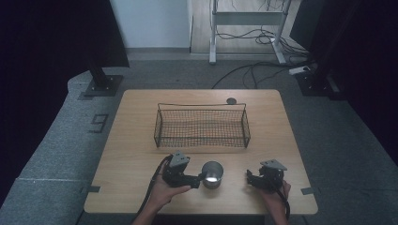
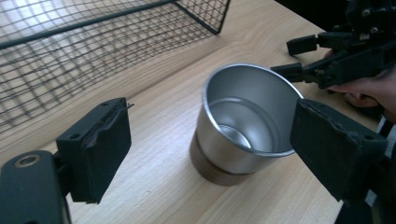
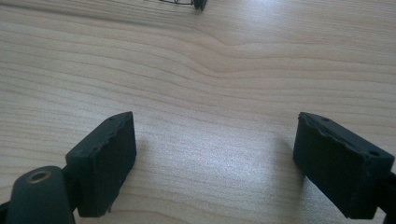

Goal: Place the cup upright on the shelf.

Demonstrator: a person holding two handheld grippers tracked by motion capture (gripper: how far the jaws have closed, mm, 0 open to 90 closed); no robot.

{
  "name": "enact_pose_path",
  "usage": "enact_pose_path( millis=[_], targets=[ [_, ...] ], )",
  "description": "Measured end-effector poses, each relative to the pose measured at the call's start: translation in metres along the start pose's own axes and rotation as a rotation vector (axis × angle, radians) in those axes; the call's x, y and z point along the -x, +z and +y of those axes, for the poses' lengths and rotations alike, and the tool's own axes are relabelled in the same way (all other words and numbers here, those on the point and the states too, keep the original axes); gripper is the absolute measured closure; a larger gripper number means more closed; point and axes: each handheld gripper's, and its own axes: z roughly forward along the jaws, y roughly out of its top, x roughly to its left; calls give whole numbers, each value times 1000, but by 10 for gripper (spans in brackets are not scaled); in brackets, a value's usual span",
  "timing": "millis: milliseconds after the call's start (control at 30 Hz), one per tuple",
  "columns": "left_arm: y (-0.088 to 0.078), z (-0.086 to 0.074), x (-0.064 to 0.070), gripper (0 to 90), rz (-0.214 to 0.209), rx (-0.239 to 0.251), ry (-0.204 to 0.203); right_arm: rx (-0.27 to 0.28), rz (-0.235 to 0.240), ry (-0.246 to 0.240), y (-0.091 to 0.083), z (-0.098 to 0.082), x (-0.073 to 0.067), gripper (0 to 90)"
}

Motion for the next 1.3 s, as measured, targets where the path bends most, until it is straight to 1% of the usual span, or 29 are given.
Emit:
enact_pose_path(
  millis=[300, 400, 467, 600, 667, 767, 933, 1233, 1300],
  targets=[
    [9, 0, 8, 101, -25, -14, 15, 0, 0, 0, 0, 0, 0, 133],
    [11, 0, 10, 84, -47, -15, 35, 0, 0, 0, 0, 0, 0, 133],
    [12, 1, 11, 81, -49, -15, 40, 0, 0, 0, 0, 0, 0, 133],
    [17, 1, 13, 73, -62, -19, 39, 0, 0, 0, 0, 0, 0, 133],
    [21, 2, 15, 67, -71, -28, 39, 0, 0, 0, 0, 0, 0, 133],
    [25, 2, 17, 48, -75, -42, 42, 0, 0, -2, 0, 0, 0, 133],
    [32, 1, 20, 42, -80, -53, 42, 0, 0, -2, 0, 0, 0, 133],
    [40, 1, 22, 59, -72, -62, 46, 0, 0, -2, 0, 0, 0, 133],
    [45, 1, 21, 60, -62, -66, 42, 0, 0, -1, 0, 0, 0, 133]
  ],
)
